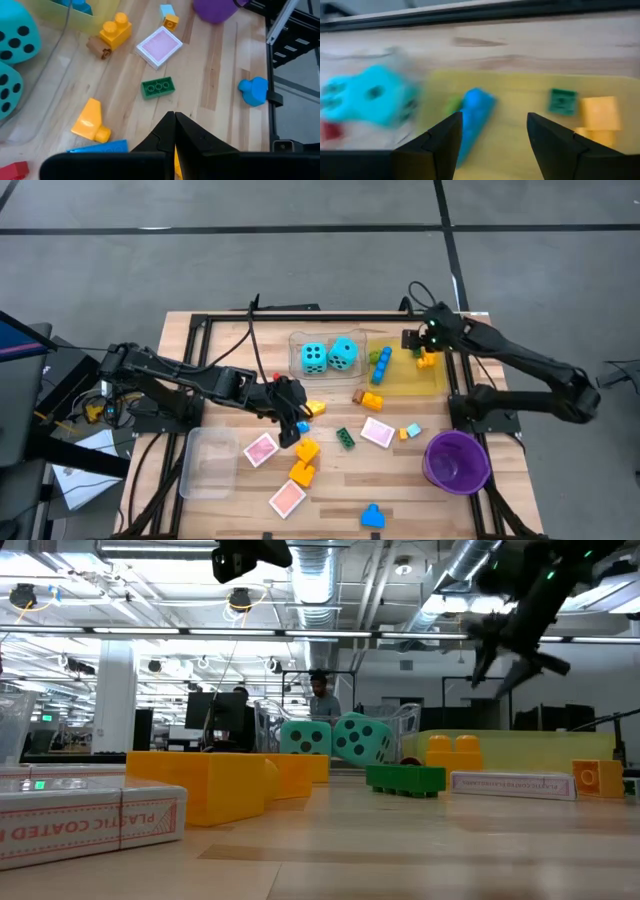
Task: Pick & Place Toys
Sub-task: Put the pink deck of cards into the white transparent bin
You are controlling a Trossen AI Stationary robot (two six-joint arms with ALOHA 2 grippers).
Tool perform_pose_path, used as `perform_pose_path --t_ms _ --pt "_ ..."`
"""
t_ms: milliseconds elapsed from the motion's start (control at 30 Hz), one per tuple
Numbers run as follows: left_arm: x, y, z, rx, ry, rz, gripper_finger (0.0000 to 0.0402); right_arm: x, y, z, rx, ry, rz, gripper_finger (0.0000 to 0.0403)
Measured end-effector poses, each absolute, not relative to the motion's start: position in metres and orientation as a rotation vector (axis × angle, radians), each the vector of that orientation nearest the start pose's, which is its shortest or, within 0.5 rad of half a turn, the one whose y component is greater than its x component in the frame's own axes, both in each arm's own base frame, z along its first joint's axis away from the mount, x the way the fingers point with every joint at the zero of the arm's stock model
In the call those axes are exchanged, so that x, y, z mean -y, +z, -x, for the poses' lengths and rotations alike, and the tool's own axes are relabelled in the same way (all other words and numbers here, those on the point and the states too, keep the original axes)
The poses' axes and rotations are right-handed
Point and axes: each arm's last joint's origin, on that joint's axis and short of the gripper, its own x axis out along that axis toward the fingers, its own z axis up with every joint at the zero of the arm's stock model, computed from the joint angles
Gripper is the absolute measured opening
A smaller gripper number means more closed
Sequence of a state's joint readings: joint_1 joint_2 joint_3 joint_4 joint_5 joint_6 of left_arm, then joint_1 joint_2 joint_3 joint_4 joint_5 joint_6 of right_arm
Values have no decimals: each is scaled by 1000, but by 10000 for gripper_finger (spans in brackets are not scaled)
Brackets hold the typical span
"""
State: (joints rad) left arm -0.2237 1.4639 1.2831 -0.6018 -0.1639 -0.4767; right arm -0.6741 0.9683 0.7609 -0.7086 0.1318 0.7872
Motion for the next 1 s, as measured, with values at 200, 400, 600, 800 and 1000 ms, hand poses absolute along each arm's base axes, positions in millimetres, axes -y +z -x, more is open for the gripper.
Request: perform_pose_path --t_ms 200,400,600,800,1000 --pt "63 314 -305 -749 158 281 3 80 277 -137 -453 -877 -880 214" --pt "63 315 -304 -744 161 258 7 59 293 -134 -328 -767 -870 214" --pt "63 315 -304 -746 162 260 34 47 301 -132 -254 -724 -881 214" --pt "62 316 -299 -767 178 279 94 40 302 -133 -266 -677 -879 214" --pt "64 315 -294 -805 191 328 192 37 302 -134 -276 -655 -874 214"
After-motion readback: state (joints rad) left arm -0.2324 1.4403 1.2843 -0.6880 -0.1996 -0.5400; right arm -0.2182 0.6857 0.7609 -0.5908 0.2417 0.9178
